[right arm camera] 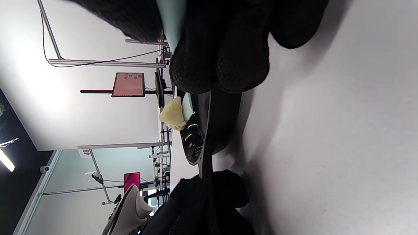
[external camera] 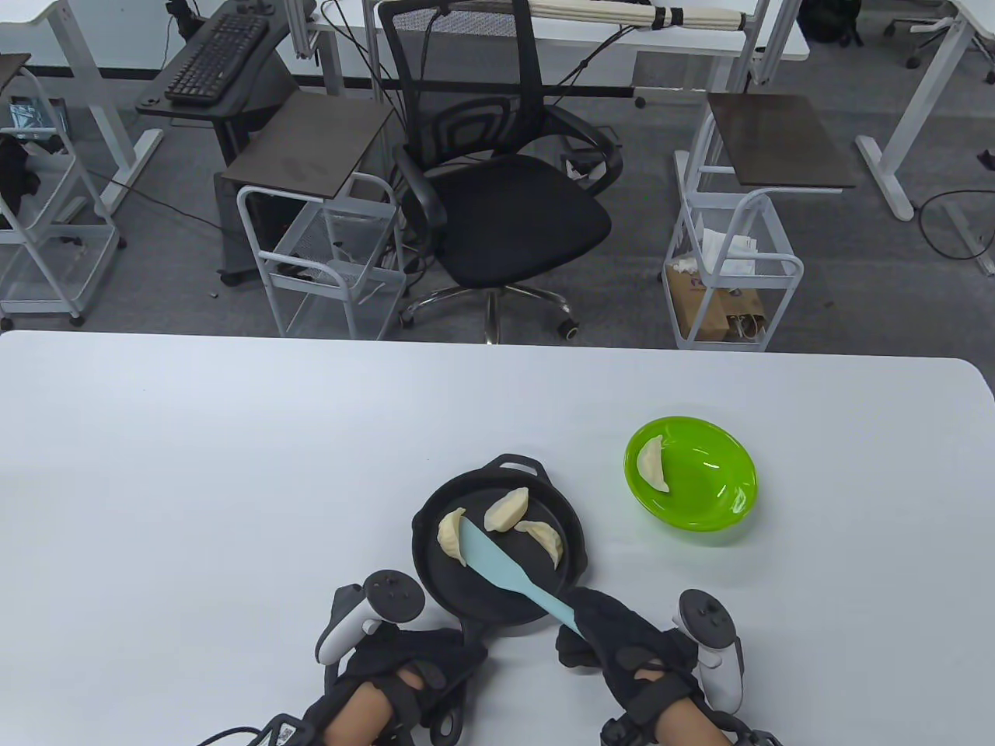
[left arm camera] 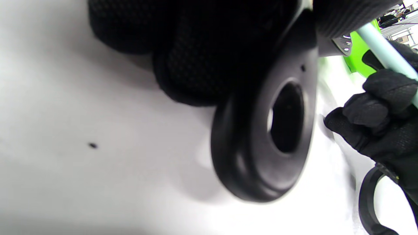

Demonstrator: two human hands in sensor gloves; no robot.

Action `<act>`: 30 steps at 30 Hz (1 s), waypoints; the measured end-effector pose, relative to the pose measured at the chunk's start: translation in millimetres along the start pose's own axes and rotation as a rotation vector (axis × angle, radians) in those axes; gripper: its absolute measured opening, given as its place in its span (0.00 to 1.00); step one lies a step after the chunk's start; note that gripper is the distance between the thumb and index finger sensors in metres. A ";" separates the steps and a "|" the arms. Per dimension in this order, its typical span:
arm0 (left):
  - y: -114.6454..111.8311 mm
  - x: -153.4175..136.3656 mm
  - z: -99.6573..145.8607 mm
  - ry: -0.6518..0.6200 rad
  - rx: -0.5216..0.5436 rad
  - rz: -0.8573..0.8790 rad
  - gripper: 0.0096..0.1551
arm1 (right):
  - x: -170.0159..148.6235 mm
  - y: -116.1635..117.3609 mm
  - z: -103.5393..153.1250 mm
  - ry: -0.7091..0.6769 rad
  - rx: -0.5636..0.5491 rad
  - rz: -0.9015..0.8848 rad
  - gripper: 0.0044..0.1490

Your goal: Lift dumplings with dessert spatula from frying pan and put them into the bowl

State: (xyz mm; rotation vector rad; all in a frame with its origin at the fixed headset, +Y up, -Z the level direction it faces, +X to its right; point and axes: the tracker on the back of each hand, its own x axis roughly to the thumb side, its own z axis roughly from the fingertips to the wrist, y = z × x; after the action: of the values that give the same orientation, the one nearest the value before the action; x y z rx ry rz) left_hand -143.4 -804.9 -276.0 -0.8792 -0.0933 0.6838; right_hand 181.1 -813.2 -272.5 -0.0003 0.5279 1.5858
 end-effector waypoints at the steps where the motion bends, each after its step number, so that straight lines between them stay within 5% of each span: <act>1: -0.1 -0.2 0.1 0.000 0.000 -0.001 0.37 | 0.9 -0.2 0.4 -0.007 -0.002 -0.007 0.34; 15: 0.1 -2.4 0.9 0.000 0.000 0.005 0.36 | 13.5 -14.3 14.2 -0.111 -0.094 -0.138 0.34; 30: 0.1 -4.6 1.6 0.007 0.008 0.024 0.36 | 15.6 -45.7 26.4 -0.170 -0.309 -0.232 0.34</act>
State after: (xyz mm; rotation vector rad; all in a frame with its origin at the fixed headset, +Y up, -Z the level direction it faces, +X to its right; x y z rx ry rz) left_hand -147.6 -806.4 -274.2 -0.8766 -0.0740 0.7026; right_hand 231.0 -790.2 -269.1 -0.1542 0.1407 1.4100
